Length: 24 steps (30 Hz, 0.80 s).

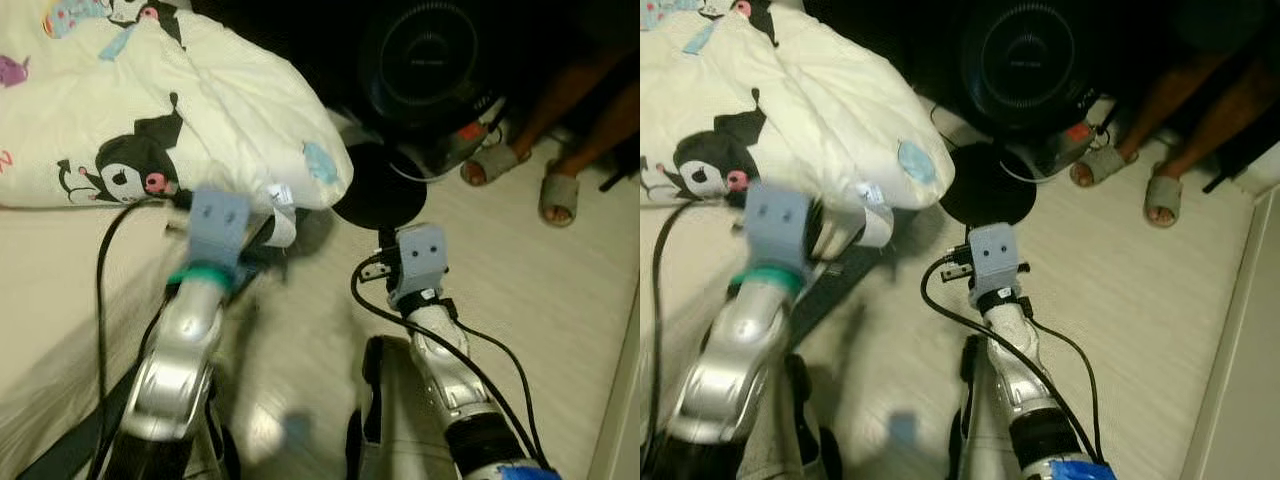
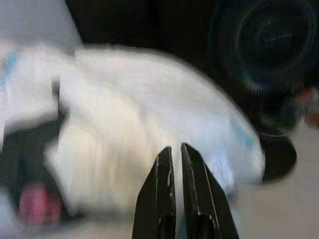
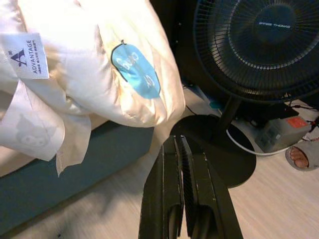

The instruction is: Clean up the room

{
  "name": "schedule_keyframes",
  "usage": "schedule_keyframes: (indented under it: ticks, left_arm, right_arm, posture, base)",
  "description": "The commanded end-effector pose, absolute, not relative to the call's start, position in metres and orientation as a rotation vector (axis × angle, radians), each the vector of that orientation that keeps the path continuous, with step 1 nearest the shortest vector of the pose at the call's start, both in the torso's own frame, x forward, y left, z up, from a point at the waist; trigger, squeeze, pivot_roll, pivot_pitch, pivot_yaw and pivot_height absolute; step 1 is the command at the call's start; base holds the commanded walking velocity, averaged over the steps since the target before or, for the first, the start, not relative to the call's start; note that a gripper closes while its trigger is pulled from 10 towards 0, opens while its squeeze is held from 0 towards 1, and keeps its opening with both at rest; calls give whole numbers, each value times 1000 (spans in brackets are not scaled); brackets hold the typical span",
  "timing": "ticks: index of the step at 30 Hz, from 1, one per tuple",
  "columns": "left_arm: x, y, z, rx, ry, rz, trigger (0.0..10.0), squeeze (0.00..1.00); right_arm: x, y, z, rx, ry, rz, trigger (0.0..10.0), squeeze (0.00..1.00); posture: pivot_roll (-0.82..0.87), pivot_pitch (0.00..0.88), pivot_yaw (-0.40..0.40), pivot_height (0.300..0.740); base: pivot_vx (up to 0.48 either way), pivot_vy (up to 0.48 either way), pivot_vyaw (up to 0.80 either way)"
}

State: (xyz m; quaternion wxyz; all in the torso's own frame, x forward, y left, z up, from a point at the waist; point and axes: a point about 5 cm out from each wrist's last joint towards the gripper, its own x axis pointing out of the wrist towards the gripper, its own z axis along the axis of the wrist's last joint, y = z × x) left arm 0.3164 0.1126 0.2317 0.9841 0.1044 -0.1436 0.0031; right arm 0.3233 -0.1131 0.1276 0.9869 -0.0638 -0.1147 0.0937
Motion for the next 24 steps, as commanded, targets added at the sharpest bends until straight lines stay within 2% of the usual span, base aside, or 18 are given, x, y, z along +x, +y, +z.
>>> schedule_keyframes:
  ticks: [1,2,5,6,10,15,19,22,24]
  left_arm:
    - [329,112,228,209,-240,49,10000,0]
    - [342,108,236,223,-241,70,10000,0]
    - [353,105,244,246,-241,91,10000,0]
    - [368,97,248,263,-234,95,10000,1000]
    - [388,86,249,290,-210,94,10000,1000]
    - [394,93,239,295,-166,165,10000,1000]
    - [399,110,235,274,-134,270,10000,1000]
    - [403,135,227,303,-96,422,10000,1000]
    - [404,139,225,304,-86,443,10000,1000]
  right_arm:
    - [320,-114,117,-132,-191,195,10000,0]
    - [320,-112,116,-132,-190,198,10000,0]
    - [321,-111,116,-132,-188,201,10000,0]
    - [320,-109,116,-130,-188,202,10000,0]
    - [319,-106,114,-126,-187,200,10000,0]
    - [315,-108,110,-124,-179,186,10000,0]
    - [313,-110,109,-124,-176,180,10000,0]
    - [314,-111,109,-126,-176,178,10000,0]
    - [314,-111,109,-126,-176,179,10000,0]
  posture:
    - [-6,281,-34,527]
    - [-9,279,-34,527]
    - [-9,279,-34,527]
    - [-25,279,-17,527]
    - [-33,282,-6,527]
    - [-41,285,3,527]
    - [-44,289,4,527]
    - [-40,290,1,527]
    - [-40,290,1,527]
  base:
    - [0,0,0]
    - [0,0,0]
    - [0,0,0]
    - [0,0,0]
    - [0,0,0]
    - [0,0,0]
    - [0,0,0]
    - [0,0,0]
    - [0,0,0]
